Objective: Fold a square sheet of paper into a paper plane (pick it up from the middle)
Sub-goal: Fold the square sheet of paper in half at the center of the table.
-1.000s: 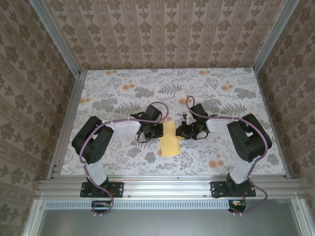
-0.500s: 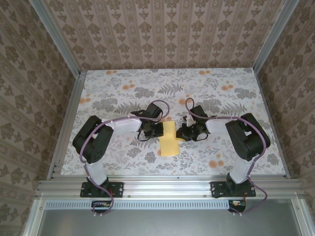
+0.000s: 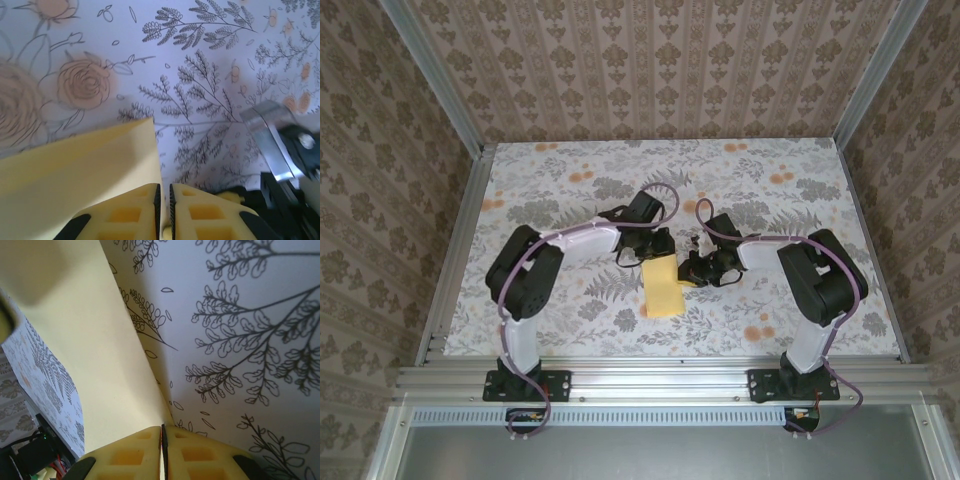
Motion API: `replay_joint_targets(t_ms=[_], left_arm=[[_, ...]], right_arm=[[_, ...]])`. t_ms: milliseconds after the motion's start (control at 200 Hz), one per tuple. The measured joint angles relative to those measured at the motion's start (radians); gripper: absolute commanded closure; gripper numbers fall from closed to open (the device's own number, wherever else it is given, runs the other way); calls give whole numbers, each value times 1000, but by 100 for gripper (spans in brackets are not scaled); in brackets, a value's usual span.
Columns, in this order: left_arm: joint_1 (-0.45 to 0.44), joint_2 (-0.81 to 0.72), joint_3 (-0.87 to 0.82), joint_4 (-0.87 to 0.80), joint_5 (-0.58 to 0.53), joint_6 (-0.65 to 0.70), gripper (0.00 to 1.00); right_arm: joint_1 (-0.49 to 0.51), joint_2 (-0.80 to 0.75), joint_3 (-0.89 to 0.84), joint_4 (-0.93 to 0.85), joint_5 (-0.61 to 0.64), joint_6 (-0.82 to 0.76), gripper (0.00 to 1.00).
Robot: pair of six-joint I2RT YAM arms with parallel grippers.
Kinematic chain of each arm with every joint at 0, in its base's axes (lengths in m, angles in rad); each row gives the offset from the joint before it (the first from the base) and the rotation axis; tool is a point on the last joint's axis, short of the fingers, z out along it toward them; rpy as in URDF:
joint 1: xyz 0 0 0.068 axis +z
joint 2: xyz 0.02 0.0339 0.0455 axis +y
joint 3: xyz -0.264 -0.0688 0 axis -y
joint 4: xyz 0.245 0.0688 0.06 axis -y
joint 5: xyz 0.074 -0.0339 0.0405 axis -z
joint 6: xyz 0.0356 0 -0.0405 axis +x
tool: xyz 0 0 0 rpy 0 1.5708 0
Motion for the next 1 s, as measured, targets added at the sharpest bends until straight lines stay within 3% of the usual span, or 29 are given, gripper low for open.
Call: replay_joint_targets(t_ms=[290, 1000], left_arm=[[-6, 100, 45, -6, 6, -10, 89], [-5, 106, 32, 20, 4, -53, 93]], right_arm=[[-5, 4, 0, 3, -14, 0, 88], [5, 16, -17, 92, -47, 86, 88]])
